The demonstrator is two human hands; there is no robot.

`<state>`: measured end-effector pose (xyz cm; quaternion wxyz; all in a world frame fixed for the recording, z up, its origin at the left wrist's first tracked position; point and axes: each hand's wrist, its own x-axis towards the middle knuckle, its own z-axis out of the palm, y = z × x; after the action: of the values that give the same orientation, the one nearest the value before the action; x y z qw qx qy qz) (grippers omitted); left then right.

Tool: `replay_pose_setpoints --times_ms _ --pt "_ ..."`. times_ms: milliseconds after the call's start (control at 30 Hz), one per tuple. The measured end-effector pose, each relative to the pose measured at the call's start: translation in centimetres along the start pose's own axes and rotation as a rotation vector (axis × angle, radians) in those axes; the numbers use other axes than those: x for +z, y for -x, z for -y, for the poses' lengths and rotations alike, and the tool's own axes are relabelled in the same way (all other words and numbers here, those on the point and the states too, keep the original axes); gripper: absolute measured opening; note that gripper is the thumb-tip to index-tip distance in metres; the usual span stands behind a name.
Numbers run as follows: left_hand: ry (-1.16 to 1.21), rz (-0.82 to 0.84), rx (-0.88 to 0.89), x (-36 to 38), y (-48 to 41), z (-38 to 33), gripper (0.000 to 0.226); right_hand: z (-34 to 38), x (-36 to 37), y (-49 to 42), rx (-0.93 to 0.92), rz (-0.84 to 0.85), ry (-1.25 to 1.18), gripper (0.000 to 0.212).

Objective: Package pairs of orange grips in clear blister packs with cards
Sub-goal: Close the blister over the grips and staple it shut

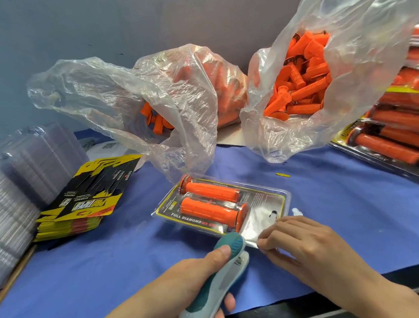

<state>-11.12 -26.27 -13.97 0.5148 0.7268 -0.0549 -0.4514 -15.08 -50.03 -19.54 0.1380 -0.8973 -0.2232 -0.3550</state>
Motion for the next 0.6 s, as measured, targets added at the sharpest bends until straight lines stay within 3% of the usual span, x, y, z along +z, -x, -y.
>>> replay_pose_setpoints --times_ms 600 --pt "0.105 -0.038 0.095 1.7 -2.2 -0.8 0.071 0.2 0.0 -0.1 -0.123 0.004 0.006 0.019"
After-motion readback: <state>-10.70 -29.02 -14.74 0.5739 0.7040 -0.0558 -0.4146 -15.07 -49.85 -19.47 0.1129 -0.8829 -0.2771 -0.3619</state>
